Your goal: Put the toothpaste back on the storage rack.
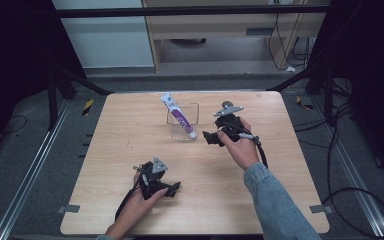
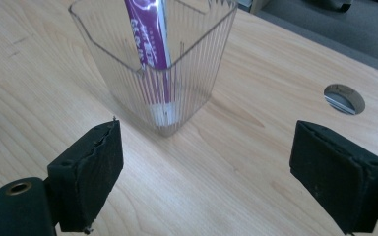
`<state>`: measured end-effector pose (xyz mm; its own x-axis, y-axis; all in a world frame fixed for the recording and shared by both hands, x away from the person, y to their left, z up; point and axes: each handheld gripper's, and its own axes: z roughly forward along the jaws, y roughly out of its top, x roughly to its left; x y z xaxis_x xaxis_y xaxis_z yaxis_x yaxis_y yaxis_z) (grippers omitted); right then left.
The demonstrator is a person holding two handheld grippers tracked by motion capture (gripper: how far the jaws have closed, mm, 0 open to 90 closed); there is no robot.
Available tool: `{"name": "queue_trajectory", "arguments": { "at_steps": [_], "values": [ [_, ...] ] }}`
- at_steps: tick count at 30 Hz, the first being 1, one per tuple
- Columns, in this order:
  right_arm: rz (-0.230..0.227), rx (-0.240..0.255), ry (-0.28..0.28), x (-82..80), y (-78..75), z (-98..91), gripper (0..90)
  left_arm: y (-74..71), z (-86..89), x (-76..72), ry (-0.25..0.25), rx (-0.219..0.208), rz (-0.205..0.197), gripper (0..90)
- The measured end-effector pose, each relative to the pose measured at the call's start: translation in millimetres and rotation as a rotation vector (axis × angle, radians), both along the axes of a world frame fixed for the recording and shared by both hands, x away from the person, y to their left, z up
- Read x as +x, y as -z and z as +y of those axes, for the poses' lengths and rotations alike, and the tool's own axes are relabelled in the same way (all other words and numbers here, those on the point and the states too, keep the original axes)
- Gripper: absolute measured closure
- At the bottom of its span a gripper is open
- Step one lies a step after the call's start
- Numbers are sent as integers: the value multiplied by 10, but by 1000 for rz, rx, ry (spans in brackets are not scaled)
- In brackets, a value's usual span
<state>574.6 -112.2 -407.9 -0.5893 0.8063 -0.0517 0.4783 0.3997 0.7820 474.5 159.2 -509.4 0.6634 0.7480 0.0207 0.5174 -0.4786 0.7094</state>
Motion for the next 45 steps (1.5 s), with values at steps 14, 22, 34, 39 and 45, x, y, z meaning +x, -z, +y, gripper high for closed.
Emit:
{"name": "queue_trajectory", "arguments": {
  "at_steps": [14, 22, 34, 39, 45],
  "values": [
    [-1, 32, 37, -166, 231, -320, 122, 0, 1, 1, 1, 1, 0, 0],
    [9, 40, 81, -255, 404, -565, 122, 0, 0, 0, 0, 0, 0, 0],
    [34, 25, 129, -321, 632, -832, 115, 0, -1, 0, -1, -1, 0, 0],
    [50, 33, 141, -316, 686, -906, 104, 0, -1, 0, -1, 0, 0, 0],
    [77, 46, 159, -290, 713, -965, 93, 0, -1, 0, 0, 0, 0, 0]
  ]
}}
